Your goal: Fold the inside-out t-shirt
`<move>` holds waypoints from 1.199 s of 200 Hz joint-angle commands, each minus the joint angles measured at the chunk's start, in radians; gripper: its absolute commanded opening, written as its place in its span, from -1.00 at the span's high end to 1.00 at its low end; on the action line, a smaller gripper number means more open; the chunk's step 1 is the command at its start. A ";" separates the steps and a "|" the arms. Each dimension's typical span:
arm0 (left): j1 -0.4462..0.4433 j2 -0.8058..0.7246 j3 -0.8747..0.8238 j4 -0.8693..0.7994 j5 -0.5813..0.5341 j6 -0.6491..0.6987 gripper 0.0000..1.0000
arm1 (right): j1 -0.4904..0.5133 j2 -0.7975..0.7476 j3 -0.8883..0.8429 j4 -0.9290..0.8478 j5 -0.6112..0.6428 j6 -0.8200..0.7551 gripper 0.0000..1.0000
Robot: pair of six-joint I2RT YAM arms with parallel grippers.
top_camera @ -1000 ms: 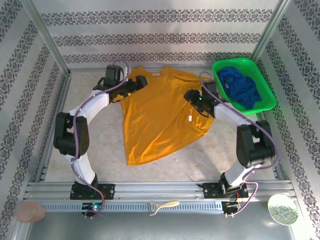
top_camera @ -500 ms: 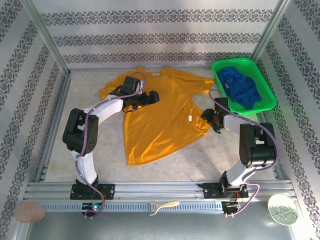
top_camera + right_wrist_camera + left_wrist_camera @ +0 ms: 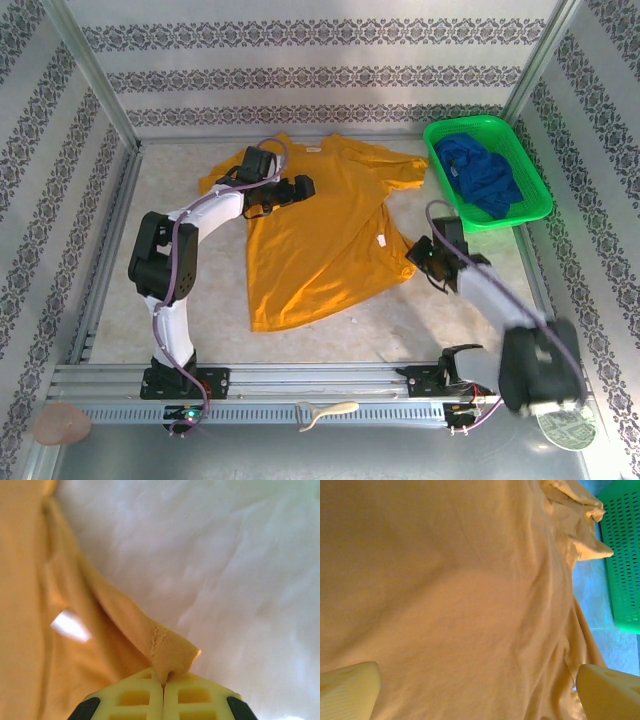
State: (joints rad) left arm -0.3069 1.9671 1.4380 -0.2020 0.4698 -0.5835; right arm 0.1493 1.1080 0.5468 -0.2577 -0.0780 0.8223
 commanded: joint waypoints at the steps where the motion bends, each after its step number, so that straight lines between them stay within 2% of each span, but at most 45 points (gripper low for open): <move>1: 0.022 0.086 0.062 0.015 0.035 -0.003 -0.99 | 0.094 -0.239 -0.117 -0.271 0.118 0.156 1.00; 19: 0.031 0.146 0.124 -0.014 0.040 0.009 -0.99 | 0.132 -0.425 -0.194 -0.420 0.158 0.249 1.00; 41: 0.043 0.200 0.196 -0.083 0.043 0.035 -0.99 | 0.133 -0.557 -0.227 -0.543 0.178 0.287 1.00; 60: 0.054 0.201 0.205 -0.099 0.044 0.052 -0.99 | 0.134 -0.564 -0.209 -0.582 0.206 0.303 1.00; 80: 0.059 0.162 0.210 -0.138 0.055 0.086 -0.99 | 0.124 -0.484 -0.152 -0.504 0.188 0.240 1.00; 94: 0.058 0.099 0.190 -0.165 0.058 0.117 -0.99 | 0.115 -0.392 -0.098 -0.460 0.148 0.162 0.26; 104: 0.052 0.042 0.159 -0.184 0.064 0.134 -0.99 | 0.119 -0.332 -0.039 -0.475 0.145 0.103 0.01; 116: 0.033 -0.042 0.099 -0.203 0.049 0.156 -0.99 | 0.134 -0.291 0.034 -0.517 0.182 0.048 -0.09; 146: -0.067 -0.253 -0.099 -0.246 -0.039 0.202 -0.99 | 0.119 -0.265 0.159 -0.501 0.237 -0.042 -0.06; 170: -0.135 -0.403 -0.289 -0.191 -0.135 0.174 -0.99 | 0.045 -0.061 0.253 -0.312 0.091 -0.108 -0.02; 189: -0.142 -0.425 -0.376 -0.157 -0.142 0.118 -0.99 | 0.031 0.214 0.392 -0.204 0.019 -0.150 -0.01; 207: -0.156 -0.457 -0.467 -0.097 -0.149 0.072 -0.99 | 0.046 0.449 0.553 -0.171 -0.031 -0.169 0.04; 240: -0.158 -0.519 -0.549 -0.091 -0.167 0.041 -0.99 | 0.110 0.768 0.806 -0.145 -0.047 -0.154 0.16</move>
State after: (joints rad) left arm -0.4629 1.5158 0.9115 -0.3351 0.3416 -0.5003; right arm 0.2142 1.7271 1.2026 -0.4469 -0.0719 0.6910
